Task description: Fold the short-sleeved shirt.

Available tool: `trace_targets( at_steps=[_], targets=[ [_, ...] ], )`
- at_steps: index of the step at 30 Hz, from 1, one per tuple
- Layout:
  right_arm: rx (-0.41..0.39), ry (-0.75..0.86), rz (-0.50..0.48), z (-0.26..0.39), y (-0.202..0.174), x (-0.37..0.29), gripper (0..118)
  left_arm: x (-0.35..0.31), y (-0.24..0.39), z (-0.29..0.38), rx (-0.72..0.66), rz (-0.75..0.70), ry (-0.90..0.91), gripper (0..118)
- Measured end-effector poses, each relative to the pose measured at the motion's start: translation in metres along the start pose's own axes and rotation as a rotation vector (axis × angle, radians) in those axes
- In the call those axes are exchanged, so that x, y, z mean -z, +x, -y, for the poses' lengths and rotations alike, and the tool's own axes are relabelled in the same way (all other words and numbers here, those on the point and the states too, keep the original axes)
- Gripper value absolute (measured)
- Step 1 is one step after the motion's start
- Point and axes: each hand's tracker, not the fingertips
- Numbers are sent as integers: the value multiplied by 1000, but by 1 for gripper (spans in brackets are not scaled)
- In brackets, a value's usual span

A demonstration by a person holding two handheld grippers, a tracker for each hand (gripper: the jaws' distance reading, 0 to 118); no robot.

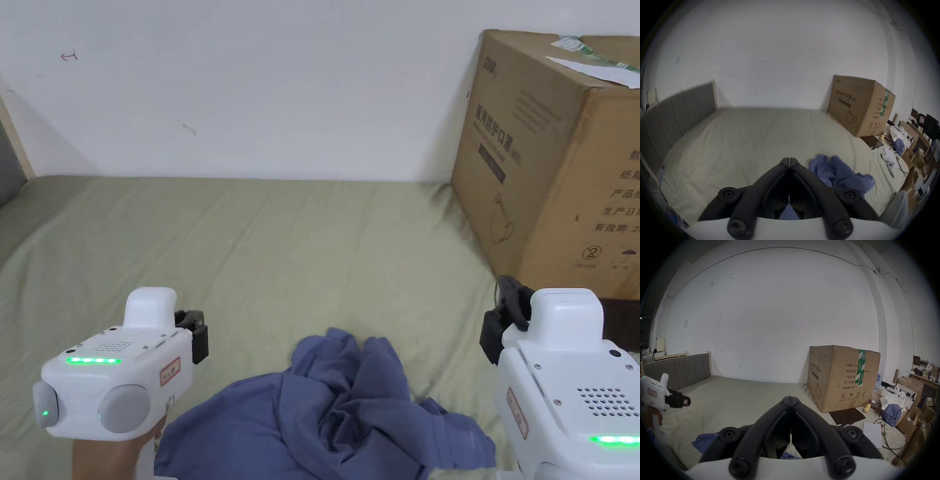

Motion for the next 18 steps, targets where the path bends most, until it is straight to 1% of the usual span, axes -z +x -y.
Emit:
trace_targets(
  at_steps=[2,5,6,7,9,10,14,16,17,18],
  targets=[
    [-2,-14,1,5,2,4,0,18,-14,11,-68,-14,-117,0],
    [-2,-34,6,12,5,9,0,38,-34,33,-175,-50,-246,0],
    [-1,-43,8,14,6,11,0,43,-41,43,-217,-70,-263,3],
    [-2,-51,8,17,7,13,0,48,-47,51,-238,-97,-289,28],
    [-2,-73,12,23,9,17,0,59,-57,68,-276,-130,-368,89],
    [0,-83,14,26,9,18,0,65,-61,76,-278,-143,-405,103],
    [13,-116,20,37,15,23,0,79,-64,104,-171,-221,-467,103],
    [10,-134,25,42,18,25,0,86,-65,112,-159,-243,-497,102],
    [10,-144,26,44,20,27,0,88,-64,117,-166,-236,-506,97],
    [11,-152,29,46,21,27,0,89,-63,122,-169,-234,-508,83]
  ],
)
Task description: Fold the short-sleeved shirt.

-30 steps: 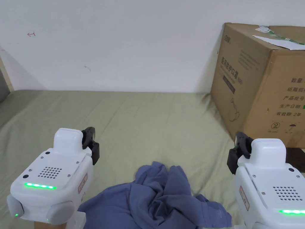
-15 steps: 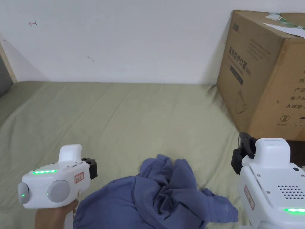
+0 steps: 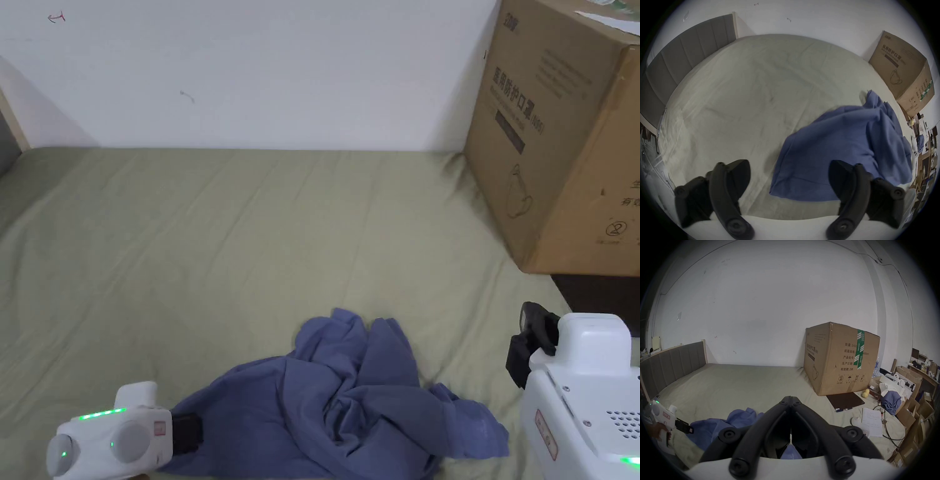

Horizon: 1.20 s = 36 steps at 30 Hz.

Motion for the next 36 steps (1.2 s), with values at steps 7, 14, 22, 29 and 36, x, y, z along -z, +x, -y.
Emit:
trace_targets(
  at_steps=[7,14,22,29,36],
  targets=[
    [27,-63,8,16,8,8,0,3,16,14,114,-11,17,29],
    [126,-359,-10,51,18,66,1,-38,14,2,115,118,144,1],
    [187,-724,9,135,27,133,112,-80,8,-10,49,238,239,1],
    [190,-816,-44,169,22,137,16,-69,7,-7,48,226,216,1],
    [165,-634,-54,115,19,110,11,-68,-1,-11,-17,239,246,1]
  ],
)
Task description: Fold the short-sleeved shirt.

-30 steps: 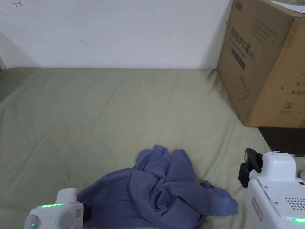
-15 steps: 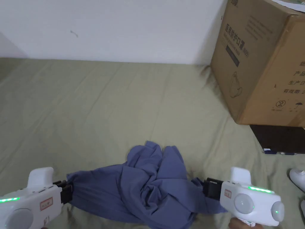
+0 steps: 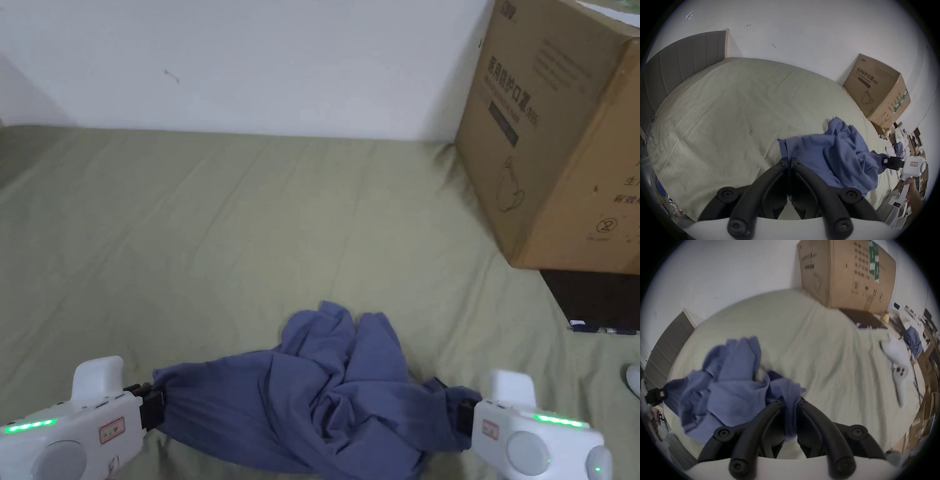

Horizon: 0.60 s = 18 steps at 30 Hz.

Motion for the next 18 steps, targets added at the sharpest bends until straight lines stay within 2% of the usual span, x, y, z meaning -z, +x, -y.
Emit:
trace_targets(
  at_steps=[8,10,13,18],
  targets=[
    [-62,266,-30,-119,-7,-85,11,-18,-8,-96,-126,44,197,1],
    [-84,323,-16,-153,-9,-100,11,-30,-6,-135,-121,37,276,1],
    [-68,397,-29,-205,-13,-119,11,-46,-2,-196,-101,26,383,1],
    [-89,476,-9,-278,-30,-141,11,-71,5,-292,-113,34,484,1]
  ],
)
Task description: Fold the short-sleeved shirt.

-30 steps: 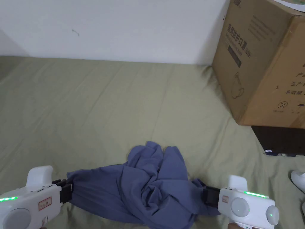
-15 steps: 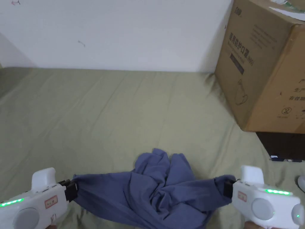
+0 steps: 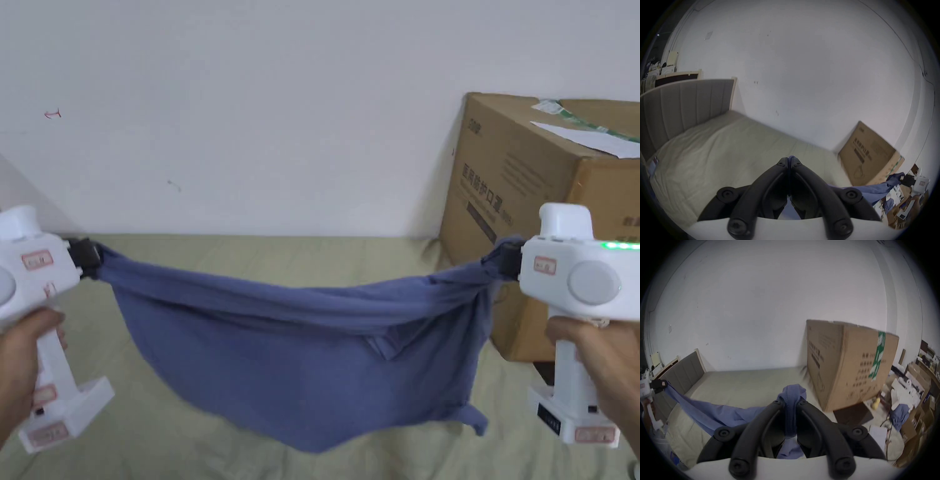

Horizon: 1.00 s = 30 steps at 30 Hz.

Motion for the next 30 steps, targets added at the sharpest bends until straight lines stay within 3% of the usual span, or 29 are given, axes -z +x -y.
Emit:
trace_targets(
  at_steps=[7,14,23,30],
  targets=[
    [-17,87,-18,-68,-18,39,11,28,34,-82,171,-81,84,1],
    [-6,79,-43,-63,-42,105,11,88,23,-83,238,-176,103,1],
    [69,-124,-59,52,-53,179,11,130,-52,23,218,-235,-73,1],
    [153,-310,-52,172,-43,153,11,74,-111,127,178,-254,-243,1]
  ],
)
